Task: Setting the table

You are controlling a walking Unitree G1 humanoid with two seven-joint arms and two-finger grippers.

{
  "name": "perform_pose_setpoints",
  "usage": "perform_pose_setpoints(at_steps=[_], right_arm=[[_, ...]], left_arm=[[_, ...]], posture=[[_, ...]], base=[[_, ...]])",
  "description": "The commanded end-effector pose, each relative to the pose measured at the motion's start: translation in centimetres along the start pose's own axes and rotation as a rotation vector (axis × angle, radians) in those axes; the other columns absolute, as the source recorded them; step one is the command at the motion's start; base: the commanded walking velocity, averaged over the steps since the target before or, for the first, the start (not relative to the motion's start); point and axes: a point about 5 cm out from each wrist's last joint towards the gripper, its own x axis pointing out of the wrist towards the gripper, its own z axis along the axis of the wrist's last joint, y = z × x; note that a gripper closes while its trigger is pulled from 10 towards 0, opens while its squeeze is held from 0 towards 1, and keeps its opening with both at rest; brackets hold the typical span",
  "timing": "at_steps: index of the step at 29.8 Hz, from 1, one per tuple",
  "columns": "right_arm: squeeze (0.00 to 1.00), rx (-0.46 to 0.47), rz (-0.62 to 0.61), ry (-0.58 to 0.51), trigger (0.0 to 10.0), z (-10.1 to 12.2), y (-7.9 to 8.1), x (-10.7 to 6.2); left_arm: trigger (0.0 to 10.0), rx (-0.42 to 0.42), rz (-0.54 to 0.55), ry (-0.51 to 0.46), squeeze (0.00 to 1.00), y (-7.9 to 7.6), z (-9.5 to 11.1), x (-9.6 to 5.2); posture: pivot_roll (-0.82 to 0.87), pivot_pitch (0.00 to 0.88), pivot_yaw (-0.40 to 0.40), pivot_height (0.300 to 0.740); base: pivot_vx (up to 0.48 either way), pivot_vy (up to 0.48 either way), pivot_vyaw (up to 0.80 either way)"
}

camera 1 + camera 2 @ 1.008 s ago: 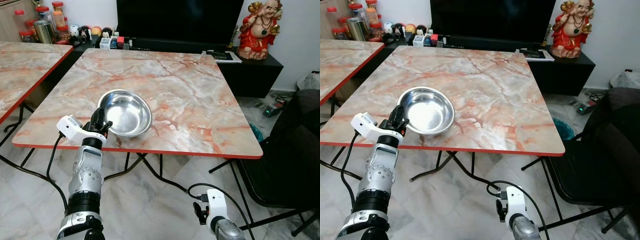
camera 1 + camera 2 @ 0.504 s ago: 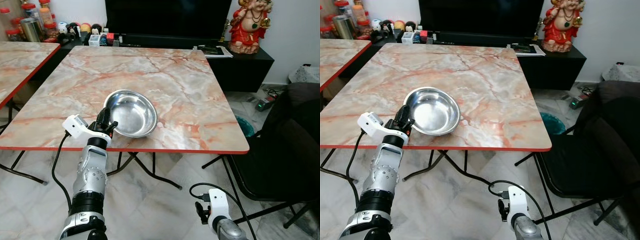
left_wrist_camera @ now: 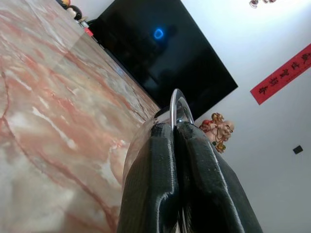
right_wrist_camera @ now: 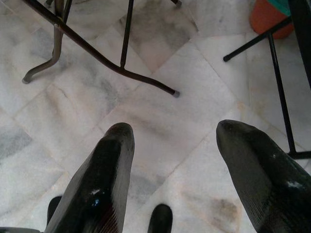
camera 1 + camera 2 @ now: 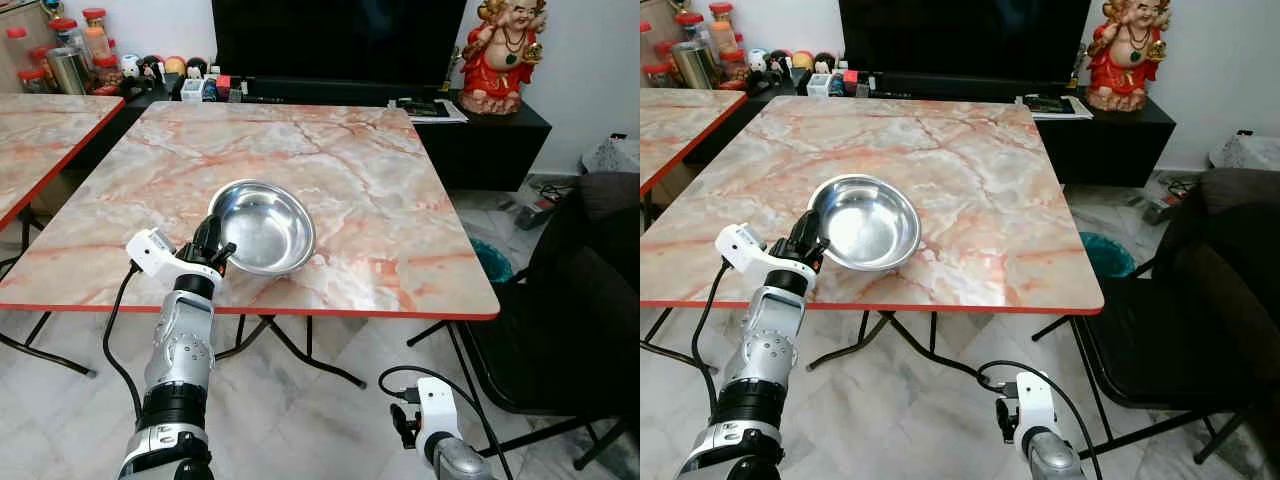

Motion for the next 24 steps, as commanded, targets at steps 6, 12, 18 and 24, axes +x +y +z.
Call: perform_pose_setpoints(at_steps=[6,12,18,24], right_arm=[[0.0,-0.001,-0.006,-0.006,10.0,0.11,-0.09,0.01],[0.0,-0.004,-0.003,-0.009,10.0,0.19,-0.05,0.02],[0.0,-0.004,-0.001,-0.009,10.0,0.19,0.0,0.03],[0.0,-0.008,0.006,-0.006,10.0,0.09,0.14,0.02]], left_arm=[[10.0,0.008,-0.028,-0.017,0.0,-0.47,0.56,0.28],[10.0,0.008,-0.031,-0.017,0.0,-0.53,0.6,0.29],[10.0,0.006,-0.035,-0.015,0.0,-0.61,0.58,0.29],[10.0,-0.001,-0.061,0.003,0.0,-0.84,0.44,0.18]], posture=[[0.09,0.0,-0.048,0.74],[0.09,0.0,-0.047,0.74],[0.09,0.0,-0.048,0.74],[0.1,0.0,-0.051,0.74]], base=[[0.361,0.0,0.0],[0.361,0.0,0.0],[0.351,0.0,0.0],[0.049,0.0,0.0]])
